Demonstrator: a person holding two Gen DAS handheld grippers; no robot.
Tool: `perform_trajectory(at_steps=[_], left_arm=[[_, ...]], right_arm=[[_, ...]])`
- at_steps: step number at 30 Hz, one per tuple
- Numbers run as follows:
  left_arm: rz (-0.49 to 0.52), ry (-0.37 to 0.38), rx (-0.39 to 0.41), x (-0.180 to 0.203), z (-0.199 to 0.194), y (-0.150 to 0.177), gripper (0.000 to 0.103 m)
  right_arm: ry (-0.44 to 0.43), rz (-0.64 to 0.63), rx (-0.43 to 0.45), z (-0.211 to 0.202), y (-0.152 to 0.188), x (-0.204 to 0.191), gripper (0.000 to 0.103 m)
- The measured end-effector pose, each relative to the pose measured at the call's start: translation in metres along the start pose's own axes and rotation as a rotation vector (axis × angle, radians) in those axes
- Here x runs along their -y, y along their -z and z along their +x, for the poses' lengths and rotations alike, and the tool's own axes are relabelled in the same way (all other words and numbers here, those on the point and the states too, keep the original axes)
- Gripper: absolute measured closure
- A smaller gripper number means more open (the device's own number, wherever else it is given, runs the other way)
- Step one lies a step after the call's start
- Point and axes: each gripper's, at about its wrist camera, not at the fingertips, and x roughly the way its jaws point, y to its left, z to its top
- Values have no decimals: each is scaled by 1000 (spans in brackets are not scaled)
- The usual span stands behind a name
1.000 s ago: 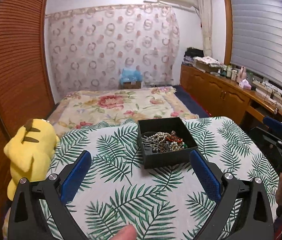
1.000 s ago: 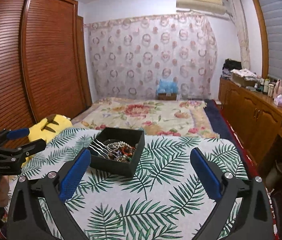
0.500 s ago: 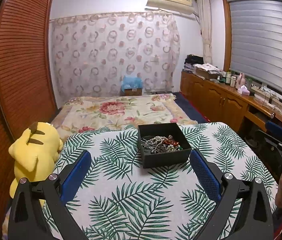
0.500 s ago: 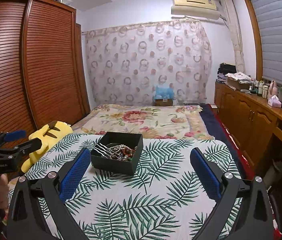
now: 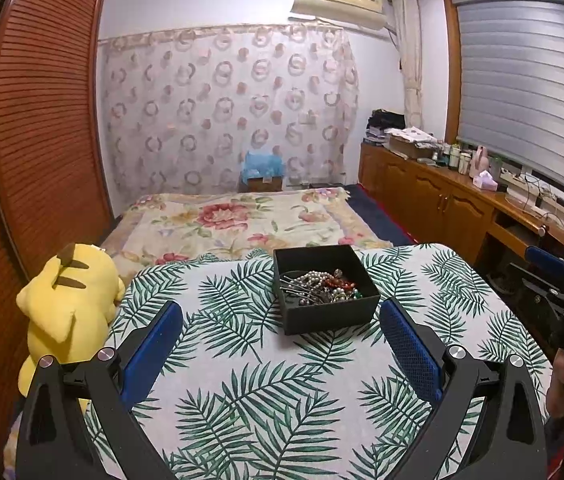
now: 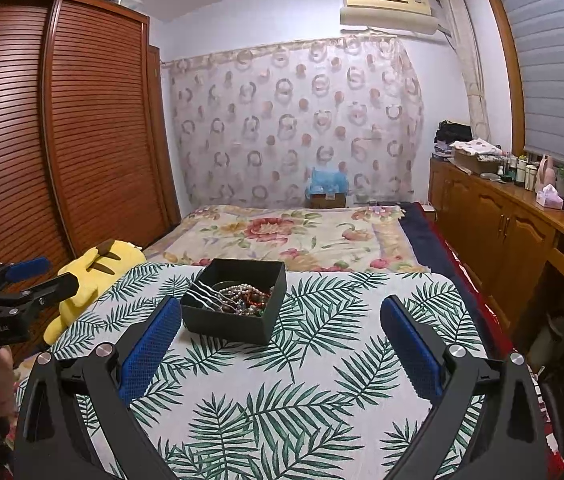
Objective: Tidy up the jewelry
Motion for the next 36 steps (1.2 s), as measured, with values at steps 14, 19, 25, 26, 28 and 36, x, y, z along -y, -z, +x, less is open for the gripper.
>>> perform_trajectory(at_steps=[14, 19, 25, 26, 28, 36], left_arm=[[4, 5, 2, 5, -5, -1, 8], [3, 6, 2, 4, -4, -2, 8], [4, 5, 2, 4, -4, -2, 8], [3, 7, 2, 4, -4, -2, 8], [5, 5, 4, 4, -5, -2, 8], [5, 6, 5, 5, -4, -1, 8]], right_arm=[[2, 2, -1, -1, 0, 0, 3], [2, 1, -1, -1, 0, 0, 3], [1, 1, 0, -1, -1, 0, 3], [0, 1, 1, -1, 0, 1, 3], [1, 0, 1, -2, -2, 0, 3], [0, 0, 2, -2, -2, -1, 3]])
